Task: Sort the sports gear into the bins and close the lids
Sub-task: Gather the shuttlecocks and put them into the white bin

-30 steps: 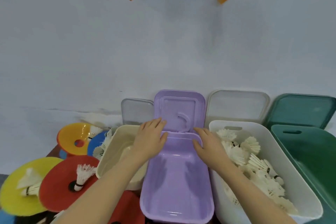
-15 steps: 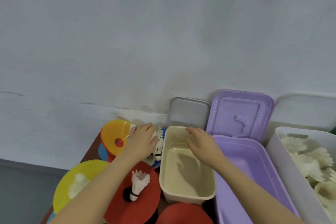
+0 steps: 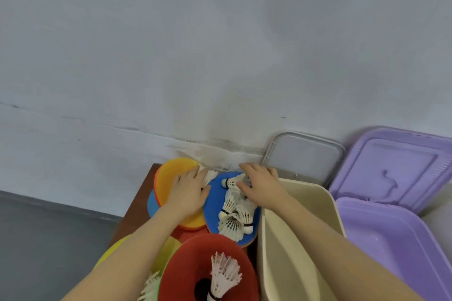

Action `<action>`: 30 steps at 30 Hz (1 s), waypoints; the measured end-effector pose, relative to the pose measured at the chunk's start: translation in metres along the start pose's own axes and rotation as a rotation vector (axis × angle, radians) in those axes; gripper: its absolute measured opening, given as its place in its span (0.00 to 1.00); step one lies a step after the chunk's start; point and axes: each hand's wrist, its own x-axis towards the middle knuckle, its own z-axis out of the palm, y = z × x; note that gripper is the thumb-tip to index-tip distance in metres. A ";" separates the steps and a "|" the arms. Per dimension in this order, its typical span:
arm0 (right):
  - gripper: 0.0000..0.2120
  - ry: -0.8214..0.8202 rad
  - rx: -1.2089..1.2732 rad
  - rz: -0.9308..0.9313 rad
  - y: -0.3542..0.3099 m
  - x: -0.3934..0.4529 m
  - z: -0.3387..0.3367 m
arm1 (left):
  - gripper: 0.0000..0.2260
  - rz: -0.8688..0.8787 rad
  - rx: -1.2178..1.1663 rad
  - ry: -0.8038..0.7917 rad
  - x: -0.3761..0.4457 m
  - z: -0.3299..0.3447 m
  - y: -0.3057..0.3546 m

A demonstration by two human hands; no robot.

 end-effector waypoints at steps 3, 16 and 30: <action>0.24 -0.030 -0.083 0.025 0.002 0.017 0.011 | 0.25 0.009 -0.004 -0.038 0.020 0.009 -0.005; 0.18 -0.034 -0.296 0.051 0.015 0.019 0.028 | 0.08 0.053 -0.460 0.171 0.029 0.030 -0.009; 0.17 0.425 -0.089 -0.144 0.013 -0.012 0.008 | 0.16 0.127 -0.469 0.409 0.000 -0.008 0.014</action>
